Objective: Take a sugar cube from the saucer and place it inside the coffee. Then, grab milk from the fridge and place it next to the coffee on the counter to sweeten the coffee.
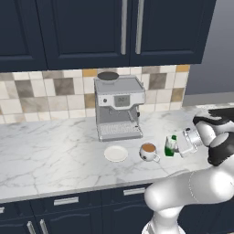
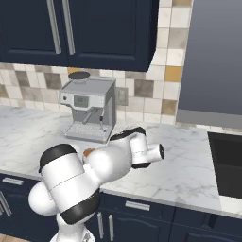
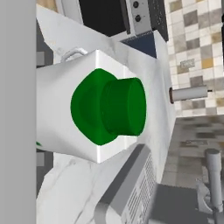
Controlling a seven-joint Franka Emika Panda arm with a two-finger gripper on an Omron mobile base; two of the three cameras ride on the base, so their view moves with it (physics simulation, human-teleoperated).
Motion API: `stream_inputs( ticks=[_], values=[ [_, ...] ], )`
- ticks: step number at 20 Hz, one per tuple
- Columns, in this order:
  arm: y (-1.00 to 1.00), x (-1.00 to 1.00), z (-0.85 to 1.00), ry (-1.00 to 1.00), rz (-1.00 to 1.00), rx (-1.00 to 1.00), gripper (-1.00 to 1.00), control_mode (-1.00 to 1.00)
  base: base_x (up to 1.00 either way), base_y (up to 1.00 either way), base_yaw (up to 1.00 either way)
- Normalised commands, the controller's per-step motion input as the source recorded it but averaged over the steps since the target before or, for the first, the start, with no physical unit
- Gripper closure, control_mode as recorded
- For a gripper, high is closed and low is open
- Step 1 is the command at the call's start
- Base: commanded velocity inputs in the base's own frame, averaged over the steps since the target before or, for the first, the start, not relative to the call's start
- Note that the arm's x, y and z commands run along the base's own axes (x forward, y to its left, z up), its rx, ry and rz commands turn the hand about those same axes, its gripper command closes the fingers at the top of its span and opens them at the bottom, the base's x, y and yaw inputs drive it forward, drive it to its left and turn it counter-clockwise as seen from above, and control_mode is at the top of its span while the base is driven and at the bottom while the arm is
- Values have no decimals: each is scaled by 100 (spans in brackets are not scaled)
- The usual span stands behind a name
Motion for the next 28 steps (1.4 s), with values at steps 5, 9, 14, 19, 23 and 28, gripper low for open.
stream_inputs(
  ticks=[5, 9, 14, 19, 23, 28],
  values=[
    [3, 30, -34, 0, -2, 0, 100, -100, 0, 0, 0],
    [0, 38, -17, 0, 0, 0, -100, -100, 0, 0, 0],
    [0, 36, -19, 0, 0, 0, -100, -100, 0, 0, 0],
    [-10, 2, -7, -2, 0, -1, -100, -100, 0, 0, 0],
    [-31, -33, 0, -1, -6, 0, -100, -100, 0, 0, 0],
    [-22, -55, 0, -4, -10, 0, -100, -100, 0, 0, 0]
  ],
)
